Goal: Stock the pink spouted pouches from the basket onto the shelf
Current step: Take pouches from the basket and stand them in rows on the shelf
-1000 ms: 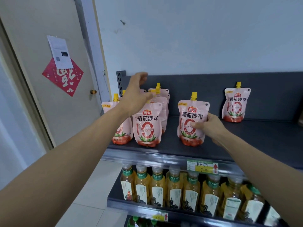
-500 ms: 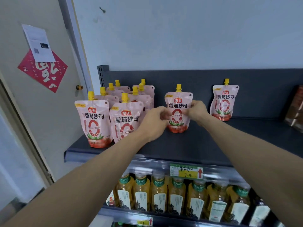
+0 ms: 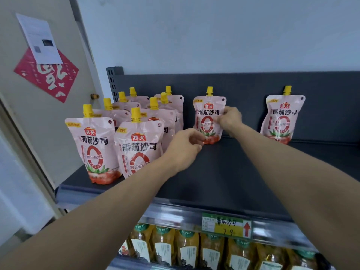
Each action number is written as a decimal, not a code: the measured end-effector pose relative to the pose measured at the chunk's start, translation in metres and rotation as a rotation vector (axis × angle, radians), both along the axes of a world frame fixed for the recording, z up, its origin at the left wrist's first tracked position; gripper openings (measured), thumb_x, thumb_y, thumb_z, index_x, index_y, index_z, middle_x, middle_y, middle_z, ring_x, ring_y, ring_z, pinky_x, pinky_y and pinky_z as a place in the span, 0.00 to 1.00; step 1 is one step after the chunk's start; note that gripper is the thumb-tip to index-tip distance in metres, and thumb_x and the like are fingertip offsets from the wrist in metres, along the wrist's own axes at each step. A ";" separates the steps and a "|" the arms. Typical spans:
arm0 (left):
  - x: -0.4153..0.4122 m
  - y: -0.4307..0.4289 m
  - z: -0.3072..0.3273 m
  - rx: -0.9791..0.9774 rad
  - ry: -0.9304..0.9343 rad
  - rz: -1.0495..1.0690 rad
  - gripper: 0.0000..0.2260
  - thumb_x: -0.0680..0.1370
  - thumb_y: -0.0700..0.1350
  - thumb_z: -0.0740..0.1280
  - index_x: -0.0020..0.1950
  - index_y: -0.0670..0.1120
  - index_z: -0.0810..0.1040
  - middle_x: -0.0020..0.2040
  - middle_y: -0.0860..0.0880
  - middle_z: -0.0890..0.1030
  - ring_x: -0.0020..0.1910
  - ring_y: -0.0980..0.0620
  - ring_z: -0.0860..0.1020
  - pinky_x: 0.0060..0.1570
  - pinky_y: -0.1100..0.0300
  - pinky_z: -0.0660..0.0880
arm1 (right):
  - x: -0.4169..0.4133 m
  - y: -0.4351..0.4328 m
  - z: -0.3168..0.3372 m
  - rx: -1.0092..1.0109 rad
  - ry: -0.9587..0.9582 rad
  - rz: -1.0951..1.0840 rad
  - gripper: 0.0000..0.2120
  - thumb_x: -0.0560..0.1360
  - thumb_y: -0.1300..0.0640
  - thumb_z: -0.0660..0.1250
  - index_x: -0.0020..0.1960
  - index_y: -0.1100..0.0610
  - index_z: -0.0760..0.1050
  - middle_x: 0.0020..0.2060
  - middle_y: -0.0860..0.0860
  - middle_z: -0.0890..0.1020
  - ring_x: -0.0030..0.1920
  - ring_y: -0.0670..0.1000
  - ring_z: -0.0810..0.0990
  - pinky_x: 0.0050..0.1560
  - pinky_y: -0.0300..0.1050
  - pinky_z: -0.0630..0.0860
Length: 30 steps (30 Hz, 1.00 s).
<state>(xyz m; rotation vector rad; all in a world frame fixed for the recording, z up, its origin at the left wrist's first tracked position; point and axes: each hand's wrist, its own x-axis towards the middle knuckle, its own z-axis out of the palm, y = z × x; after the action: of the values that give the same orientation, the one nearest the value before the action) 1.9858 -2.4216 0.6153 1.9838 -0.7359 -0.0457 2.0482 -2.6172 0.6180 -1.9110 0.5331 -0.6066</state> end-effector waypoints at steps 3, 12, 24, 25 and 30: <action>-0.001 0.001 -0.003 0.003 0.015 -0.019 0.11 0.76 0.31 0.62 0.56 0.40 0.77 0.48 0.47 0.78 0.43 0.58 0.74 0.38 0.78 0.70 | 0.006 0.000 -0.002 -0.008 -0.008 -0.022 0.09 0.75 0.66 0.65 0.53 0.58 0.78 0.52 0.55 0.83 0.50 0.55 0.82 0.52 0.51 0.81; -0.009 0.006 -0.002 -0.013 0.005 -0.088 0.11 0.76 0.30 0.62 0.55 0.39 0.77 0.47 0.47 0.77 0.42 0.60 0.73 0.38 0.81 0.70 | -0.020 0.007 -0.011 -0.117 0.028 -0.137 0.18 0.74 0.63 0.66 0.64 0.62 0.71 0.60 0.58 0.78 0.59 0.57 0.77 0.60 0.51 0.75; -0.057 0.003 -0.018 -0.040 0.019 -0.315 0.10 0.75 0.31 0.63 0.54 0.39 0.78 0.41 0.51 0.77 0.43 0.57 0.75 0.42 0.74 0.72 | -0.219 0.059 -0.020 -0.366 0.053 0.006 0.07 0.75 0.63 0.67 0.52 0.59 0.80 0.44 0.52 0.81 0.45 0.46 0.79 0.53 0.39 0.75; -0.066 0.004 -0.022 -0.036 0.009 -0.336 0.09 0.75 0.32 0.64 0.53 0.41 0.78 0.40 0.53 0.77 0.43 0.57 0.75 0.45 0.72 0.73 | -0.240 0.066 -0.025 -0.347 0.068 0.038 0.06 0.75 0.64 0.67 0.50 0.59 0.80 0.41 0.52 0.81 0.41 0.44 0.80 0.50 0.38 0.76; -0.122 0.019 -0.058 0.054 -0.038 -0.440 0.09 0.75 0.36 0.65 0.55 0.42 0.78 0.47 0.49 0.80 0.47 0.56 0.77 0.49 0.68 0.73 | -0.322 0.084 -0.073 -0.282 0.268 0.230 0.04 0.75 0.64 0.67 0.45 0.58 0.80 0.29 0.44 0.82 0.30 0.39 0.78 0.38 0.33 0.77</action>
<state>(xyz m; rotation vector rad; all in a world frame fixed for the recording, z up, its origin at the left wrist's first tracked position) 1.8634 -2.4029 0.5575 1.8425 -1.1948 -0.2920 1.7261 -2.5328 0.5445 -2.3013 0.4019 -0.2877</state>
